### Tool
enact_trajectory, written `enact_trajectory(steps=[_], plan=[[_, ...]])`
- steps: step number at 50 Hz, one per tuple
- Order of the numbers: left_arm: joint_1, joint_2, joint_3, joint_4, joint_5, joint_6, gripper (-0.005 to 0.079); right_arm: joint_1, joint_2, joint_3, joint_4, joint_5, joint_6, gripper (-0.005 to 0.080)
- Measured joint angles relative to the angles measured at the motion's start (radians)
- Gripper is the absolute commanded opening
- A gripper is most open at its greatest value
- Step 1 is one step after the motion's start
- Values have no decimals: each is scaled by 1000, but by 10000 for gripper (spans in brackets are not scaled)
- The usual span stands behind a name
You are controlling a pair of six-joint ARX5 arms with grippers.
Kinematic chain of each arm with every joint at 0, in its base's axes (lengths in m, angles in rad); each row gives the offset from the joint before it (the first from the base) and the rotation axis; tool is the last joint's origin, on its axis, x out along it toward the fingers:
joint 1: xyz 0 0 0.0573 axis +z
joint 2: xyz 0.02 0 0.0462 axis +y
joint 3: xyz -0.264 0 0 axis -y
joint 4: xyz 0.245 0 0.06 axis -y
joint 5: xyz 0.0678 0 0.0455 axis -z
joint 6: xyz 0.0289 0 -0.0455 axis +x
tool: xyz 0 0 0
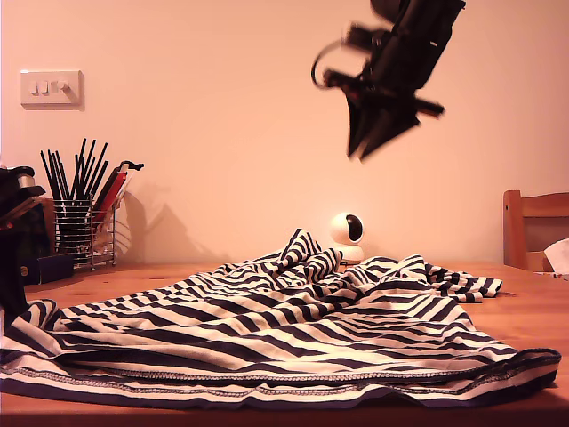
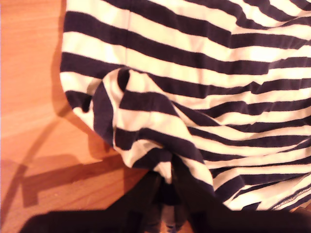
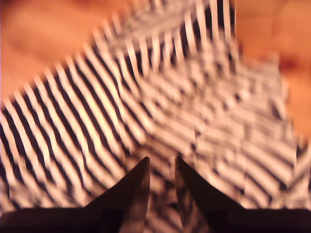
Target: Fold the t-shirt in front of you. After folding it, place it to the right side.
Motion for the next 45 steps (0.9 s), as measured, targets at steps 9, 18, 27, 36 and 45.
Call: enact_trajectory(steps=[9, 18, 27, 36, 45], plan=[[0, 0, 0, -3, 0, 0, -19, 5, -89, -243, 176, -5, 0, 139], [0, 0, 0, 5, 0, 0, -19, 4, -223, -460, 227, -5, 17, 139], [0, 0, 0, 14, 0, 0, -19, 5, -386, -570, 216, -6, 63, 141], [0, 0, 0, 16, 0, 0, -19, 5, -447, -669, 132, -9, 77, 142], [0, 0, 0, 16, 0, 0, -19, 5, -468, -827, 94, -8, 113, 163]])
